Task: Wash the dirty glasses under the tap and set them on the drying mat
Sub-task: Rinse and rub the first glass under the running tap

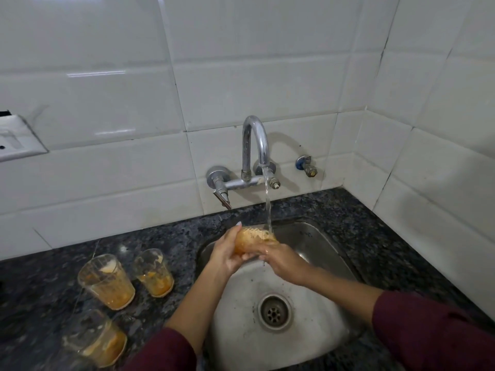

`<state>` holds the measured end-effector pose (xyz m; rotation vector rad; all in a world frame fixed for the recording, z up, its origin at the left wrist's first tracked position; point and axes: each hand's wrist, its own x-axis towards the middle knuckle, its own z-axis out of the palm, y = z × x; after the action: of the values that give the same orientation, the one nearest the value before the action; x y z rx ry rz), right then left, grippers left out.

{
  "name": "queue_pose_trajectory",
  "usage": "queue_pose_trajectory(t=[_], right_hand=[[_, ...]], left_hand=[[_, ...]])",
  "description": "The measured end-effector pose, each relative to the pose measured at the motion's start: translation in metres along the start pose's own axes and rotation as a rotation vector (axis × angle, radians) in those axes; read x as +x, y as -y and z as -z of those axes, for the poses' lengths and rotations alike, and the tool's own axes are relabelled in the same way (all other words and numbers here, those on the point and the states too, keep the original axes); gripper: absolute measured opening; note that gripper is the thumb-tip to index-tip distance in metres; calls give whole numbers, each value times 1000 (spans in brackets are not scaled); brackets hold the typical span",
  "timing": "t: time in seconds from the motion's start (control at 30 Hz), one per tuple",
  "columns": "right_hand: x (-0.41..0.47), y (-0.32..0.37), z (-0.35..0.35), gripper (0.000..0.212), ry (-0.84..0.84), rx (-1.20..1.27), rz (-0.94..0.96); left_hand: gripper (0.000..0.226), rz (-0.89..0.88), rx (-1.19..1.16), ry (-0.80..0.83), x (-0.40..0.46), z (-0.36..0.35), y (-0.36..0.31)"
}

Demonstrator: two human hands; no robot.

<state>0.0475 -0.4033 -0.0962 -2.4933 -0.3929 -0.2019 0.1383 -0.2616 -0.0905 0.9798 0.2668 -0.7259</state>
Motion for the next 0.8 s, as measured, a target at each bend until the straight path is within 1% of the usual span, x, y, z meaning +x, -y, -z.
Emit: queue_pose_trajectory(t=[0.03,0.07,0.1,0.13,0.17,0.2,0.27,0.3,0.33,0.37,0.4,0.43,0.5,0.53,0.57,0.6,0.63,0.67,0.7,0.73,0.8], right_hand=[[-2,-9,3,42,52,-139,32],[-2,-14,6,47,84,-216,40],[0,-15,7,50,98,-228,37],[3,-12,9,50,93,-172,17],[8,-4,11,47,73,-32,-45],[14,7,14,41,21,186,-151],[24,31,23,25,-67,775,-406],[28,40,27,21,-98,1013,-496],[29,41,24,22,-117,1100,-523],[26,44,20,25,-113,1088,-503],[20,44,14,30,-106,968,-441],[13,41,10,35,-90,739,-326],[0,19,4,42,-28,164,-25],[-3,7,4,47,14,-61,70],[-5,-2,7,50,62,-201,93],[-4,-8,11,51,87,-279,95],[-2,-9,14,50,110,-302,93],[2,-8,15,47,126,-266,81],[7,-3,16,43,125,-140,36],[13,5,18,39,97,58,-61],[21,28,23,32,19,662,-292]], left_hand=[[44,23,2,-12,-2,0,1],[40,48,-2,-7,-3,0,2],[36,69,-21,10,-3,1,2],[32,78,-51,37,-6,0,1],[30,68,-75,76,-6,1,1],[29,40,-87,110,-5,2,1],[34,-30,-100,143,-6,2,4],[37,-55,-113,155,-5,1,5],[39,-67,-119,136,-4,-1,6],[42,-67,-124,116,-3,-3,7],[47,-56,-105,86,-1,-2,8],[49,-41,-86,70,-1,-2,8],[46,-24,-61,37,-3,-2,10],[43,-15,-59,11,-4,-2,11],[39,3,-66,-19,-4,-2,12],[37,18,-78,-45,-3,-1,14],[37,26,-90,-56,-3,0,14],[38,30,-95,-40,-4,1,14],[39,28,-108,0,-4,1,13],[36,19,-136,51,-3,2,13],[33,-16,-159,114,-7,1,10]])
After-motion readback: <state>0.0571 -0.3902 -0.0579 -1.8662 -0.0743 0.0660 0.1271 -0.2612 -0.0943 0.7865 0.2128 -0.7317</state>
